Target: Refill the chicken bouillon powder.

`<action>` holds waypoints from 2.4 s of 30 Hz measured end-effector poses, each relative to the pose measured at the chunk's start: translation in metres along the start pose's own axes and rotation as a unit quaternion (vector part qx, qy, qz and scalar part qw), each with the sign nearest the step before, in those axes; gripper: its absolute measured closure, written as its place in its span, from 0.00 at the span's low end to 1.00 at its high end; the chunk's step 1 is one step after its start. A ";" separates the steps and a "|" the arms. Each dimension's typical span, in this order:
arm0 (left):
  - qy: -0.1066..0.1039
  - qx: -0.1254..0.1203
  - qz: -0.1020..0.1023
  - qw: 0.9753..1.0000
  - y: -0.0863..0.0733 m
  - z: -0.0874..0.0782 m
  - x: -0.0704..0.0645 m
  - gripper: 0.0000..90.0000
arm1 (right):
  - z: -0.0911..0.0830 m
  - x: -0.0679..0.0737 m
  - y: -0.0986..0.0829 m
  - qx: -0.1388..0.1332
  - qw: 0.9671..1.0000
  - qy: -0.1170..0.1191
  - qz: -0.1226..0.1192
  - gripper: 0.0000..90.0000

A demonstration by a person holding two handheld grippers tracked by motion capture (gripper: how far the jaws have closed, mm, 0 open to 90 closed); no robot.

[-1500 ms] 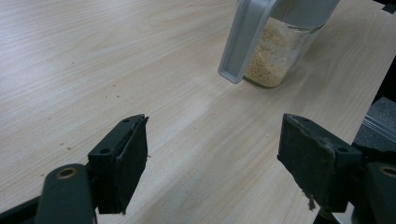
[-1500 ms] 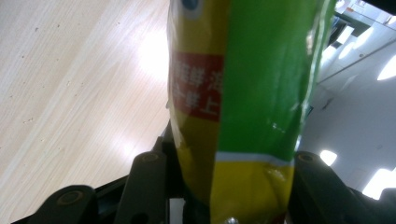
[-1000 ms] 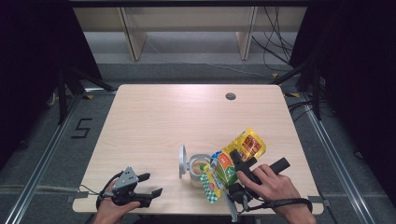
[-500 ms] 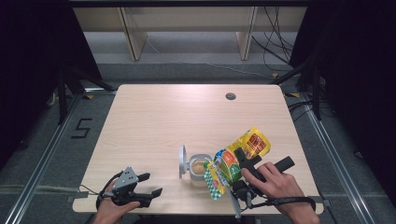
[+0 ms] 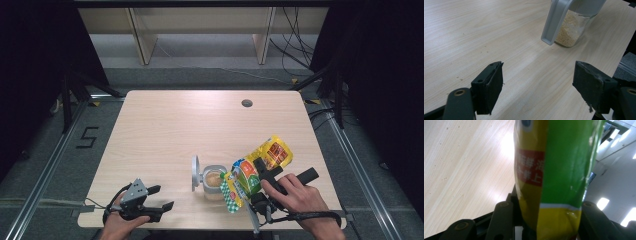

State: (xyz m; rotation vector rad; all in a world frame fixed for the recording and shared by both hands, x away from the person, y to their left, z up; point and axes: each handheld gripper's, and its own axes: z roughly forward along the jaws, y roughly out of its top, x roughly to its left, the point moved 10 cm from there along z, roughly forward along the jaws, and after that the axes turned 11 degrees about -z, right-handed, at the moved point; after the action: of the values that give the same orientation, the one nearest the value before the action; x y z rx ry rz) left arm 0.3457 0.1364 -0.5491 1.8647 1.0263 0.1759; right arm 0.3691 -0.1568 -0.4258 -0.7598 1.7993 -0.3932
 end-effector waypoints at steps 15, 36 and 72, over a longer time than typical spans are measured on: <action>-0.001 0.000 0.000 1.000 0.000 0.000 0.000 0.26 | 0.000 -0.010 0.013 -0.023 0.999 -0.015 -0.030 0.71; -0.001 -0.001 -0.001 1.000 0.000 0.000 0.000 0.26 | 0.000 -0.006 0.011 -0.018 1.000 -0.010 -0.012 0.71; 0.001 -0.005 -0.016 1.000 0.000 0.000 -0.001 0.26 | 0.002 -0.001 0.007 -0.011 1.000 -0.001 -0.006 0.71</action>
State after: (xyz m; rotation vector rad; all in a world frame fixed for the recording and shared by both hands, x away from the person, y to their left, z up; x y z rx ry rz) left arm 0.3454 0.1358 -0.5485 1.8392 1.0540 0.1639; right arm 0.3692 -0.1511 -0.4303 -0.7874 1.8007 -0.3817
